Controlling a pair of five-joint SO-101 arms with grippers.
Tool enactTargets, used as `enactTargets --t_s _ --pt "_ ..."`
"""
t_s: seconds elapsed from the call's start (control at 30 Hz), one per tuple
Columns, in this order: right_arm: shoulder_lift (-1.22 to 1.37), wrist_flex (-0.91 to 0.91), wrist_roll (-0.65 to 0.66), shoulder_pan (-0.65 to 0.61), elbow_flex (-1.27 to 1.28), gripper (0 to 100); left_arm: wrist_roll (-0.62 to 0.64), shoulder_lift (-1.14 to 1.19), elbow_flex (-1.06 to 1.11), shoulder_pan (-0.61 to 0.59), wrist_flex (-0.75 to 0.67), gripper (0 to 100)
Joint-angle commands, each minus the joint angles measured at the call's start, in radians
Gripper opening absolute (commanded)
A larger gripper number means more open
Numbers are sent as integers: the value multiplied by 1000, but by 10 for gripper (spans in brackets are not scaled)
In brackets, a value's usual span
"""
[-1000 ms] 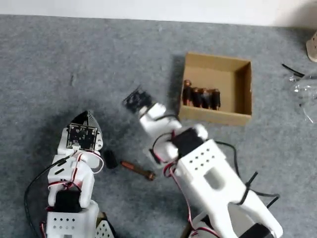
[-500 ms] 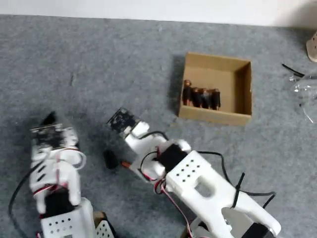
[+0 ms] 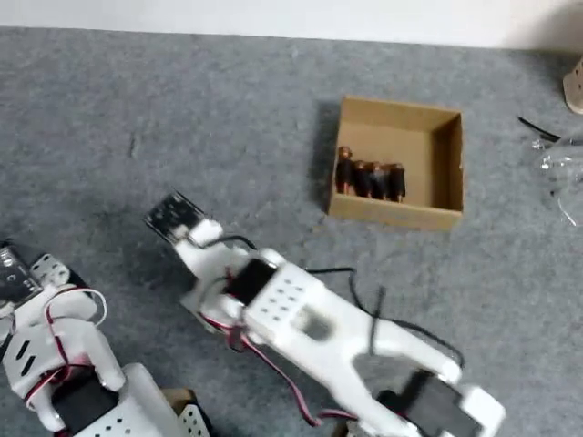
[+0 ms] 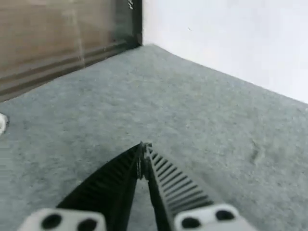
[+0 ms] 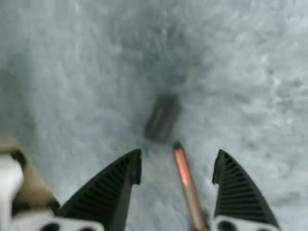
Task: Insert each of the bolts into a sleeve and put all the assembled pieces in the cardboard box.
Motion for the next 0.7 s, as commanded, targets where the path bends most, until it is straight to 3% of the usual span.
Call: enactTargets --t_s 0.0,0.2,0.33,0.5,0.67 --pt "145 -16 -106 -18 -182 217 6 -8 -67 -64 2 24" --pt "398 -8 -216 -18 -387 217 6 -8 -67 -85 2 24" --pt "501 85 -222 -15 -510 217 6 -8 -67 -77 2 24" --pt "559 182 -238 -8 -585 217 6 -8 -62 -77 2 24" --pt "565 193 -371 -15 -584 217 6 -8 -62 -77 2 24"
